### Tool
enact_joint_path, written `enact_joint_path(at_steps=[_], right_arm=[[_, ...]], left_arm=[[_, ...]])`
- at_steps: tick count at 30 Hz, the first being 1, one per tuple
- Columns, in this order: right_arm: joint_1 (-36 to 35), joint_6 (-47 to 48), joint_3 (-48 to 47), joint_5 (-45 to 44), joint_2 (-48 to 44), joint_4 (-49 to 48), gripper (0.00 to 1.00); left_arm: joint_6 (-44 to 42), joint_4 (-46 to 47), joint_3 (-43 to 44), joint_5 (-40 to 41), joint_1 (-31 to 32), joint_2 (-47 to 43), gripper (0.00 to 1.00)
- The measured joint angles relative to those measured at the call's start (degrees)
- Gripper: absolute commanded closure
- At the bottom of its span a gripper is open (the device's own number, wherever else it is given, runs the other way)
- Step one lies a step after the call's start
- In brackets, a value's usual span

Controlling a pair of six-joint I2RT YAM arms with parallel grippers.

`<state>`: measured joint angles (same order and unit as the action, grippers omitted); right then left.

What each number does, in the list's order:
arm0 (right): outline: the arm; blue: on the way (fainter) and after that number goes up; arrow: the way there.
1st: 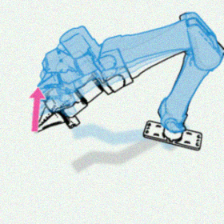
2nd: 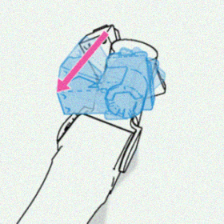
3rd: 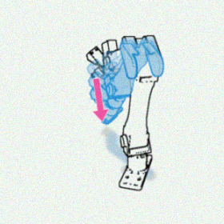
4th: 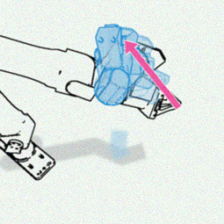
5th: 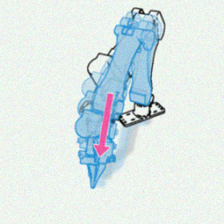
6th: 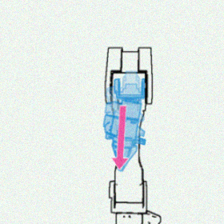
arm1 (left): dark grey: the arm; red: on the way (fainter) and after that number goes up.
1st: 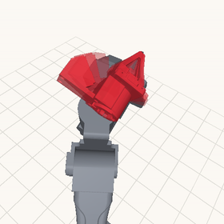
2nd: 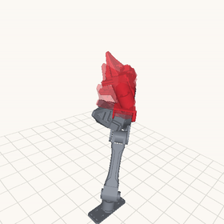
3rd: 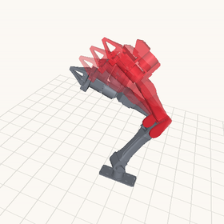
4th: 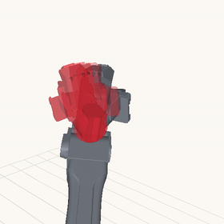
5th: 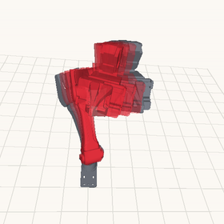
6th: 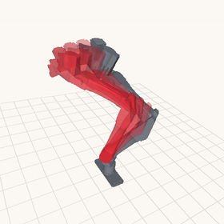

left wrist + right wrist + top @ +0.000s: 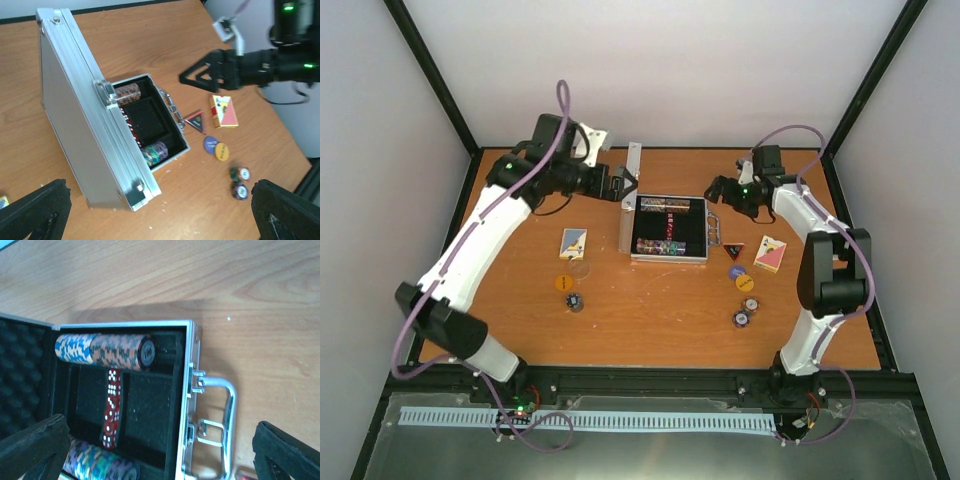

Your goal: Pack up texas hold em set

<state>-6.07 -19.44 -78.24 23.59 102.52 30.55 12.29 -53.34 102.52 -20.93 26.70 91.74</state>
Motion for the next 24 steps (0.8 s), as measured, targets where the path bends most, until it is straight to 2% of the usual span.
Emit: enact_joint_path(at_steps=[8,17,24], right_arm=[[-0.1,0.0,-12.7,3.5,12.3,1.3,0.02],[-0.1,0.6,-27.4,8.9,25.0,5.0,0.10],[-0.6,2.6,-35.1,14.3,31.8,9.5,0.12]], left_arm=[[11.5,3.1,-13.5,-7.0,0.0,-13.5,0.00],[22.3,12.8,-31.0,-18.4,0.1,-17.8,0.01],[26.9,21.2,-35.4,-22.3,0.1,-18.0,0.00]])
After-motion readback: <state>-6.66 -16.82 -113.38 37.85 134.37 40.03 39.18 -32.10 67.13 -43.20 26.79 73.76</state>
